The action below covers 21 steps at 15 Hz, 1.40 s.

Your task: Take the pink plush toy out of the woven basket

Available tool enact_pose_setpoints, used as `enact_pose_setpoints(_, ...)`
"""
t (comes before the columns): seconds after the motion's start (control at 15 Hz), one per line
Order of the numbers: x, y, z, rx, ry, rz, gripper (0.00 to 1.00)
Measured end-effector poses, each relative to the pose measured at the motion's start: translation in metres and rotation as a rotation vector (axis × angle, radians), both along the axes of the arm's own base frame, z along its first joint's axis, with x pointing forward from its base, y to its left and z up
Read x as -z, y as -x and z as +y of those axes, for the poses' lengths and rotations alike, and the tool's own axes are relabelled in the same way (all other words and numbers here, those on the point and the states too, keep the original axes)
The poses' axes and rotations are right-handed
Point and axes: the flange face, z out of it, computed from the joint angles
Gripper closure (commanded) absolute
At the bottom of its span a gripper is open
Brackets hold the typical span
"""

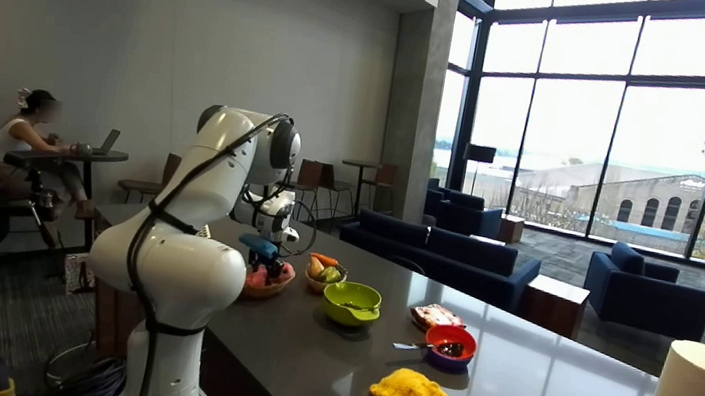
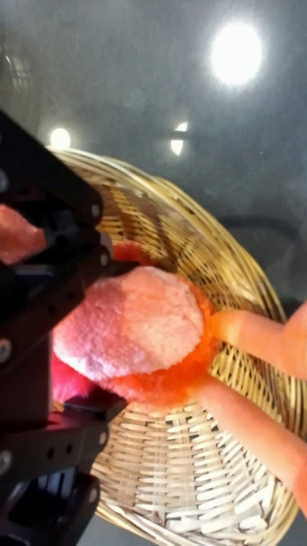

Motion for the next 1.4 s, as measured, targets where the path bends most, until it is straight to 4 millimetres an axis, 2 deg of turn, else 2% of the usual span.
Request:
enact_pose_setpoints(0.27,-0.019,-0.008,0.003,0.002,-0.016,-0.026,0.92)
enact_pose_setpoints(0.47,-0.041,-0.015,0.005,0.003,-0.023,-0.040,0.95)
enact_pose_setpoints(0.87,-0.084,-0.026,-0.001,0.000,-0.006,-0.023,0.94)
enact_pose_setpoints(1.4,-0.149,-0.035,-0.030,0.022,0.009,-0.038,0.94)
